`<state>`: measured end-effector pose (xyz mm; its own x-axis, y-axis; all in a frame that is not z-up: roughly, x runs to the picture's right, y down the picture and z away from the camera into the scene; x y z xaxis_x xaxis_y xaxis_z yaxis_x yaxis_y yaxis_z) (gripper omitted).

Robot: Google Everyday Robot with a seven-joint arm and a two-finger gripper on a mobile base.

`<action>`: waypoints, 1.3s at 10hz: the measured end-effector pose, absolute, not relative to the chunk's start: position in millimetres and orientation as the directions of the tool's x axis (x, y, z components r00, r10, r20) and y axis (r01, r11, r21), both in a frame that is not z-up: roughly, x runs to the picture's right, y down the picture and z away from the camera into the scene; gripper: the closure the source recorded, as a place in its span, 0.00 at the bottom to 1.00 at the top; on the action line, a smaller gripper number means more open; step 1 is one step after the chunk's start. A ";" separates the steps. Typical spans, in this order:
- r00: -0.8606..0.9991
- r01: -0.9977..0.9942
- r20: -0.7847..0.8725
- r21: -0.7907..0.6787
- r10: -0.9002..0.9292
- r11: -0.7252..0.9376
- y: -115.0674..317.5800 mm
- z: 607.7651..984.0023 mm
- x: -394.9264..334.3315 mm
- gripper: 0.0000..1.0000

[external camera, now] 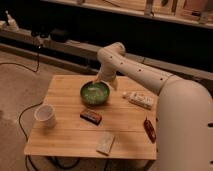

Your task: Move the arm in a circular motion

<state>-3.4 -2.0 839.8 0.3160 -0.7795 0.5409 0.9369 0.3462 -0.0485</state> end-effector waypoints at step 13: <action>0.468 0.825 0.594 -0.028 -0.655 0.564 111.4 719.2 106.1 0.20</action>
<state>106.1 111.4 719.2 0.4677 -0.6549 0.5936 0.8252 0.5641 -0.0279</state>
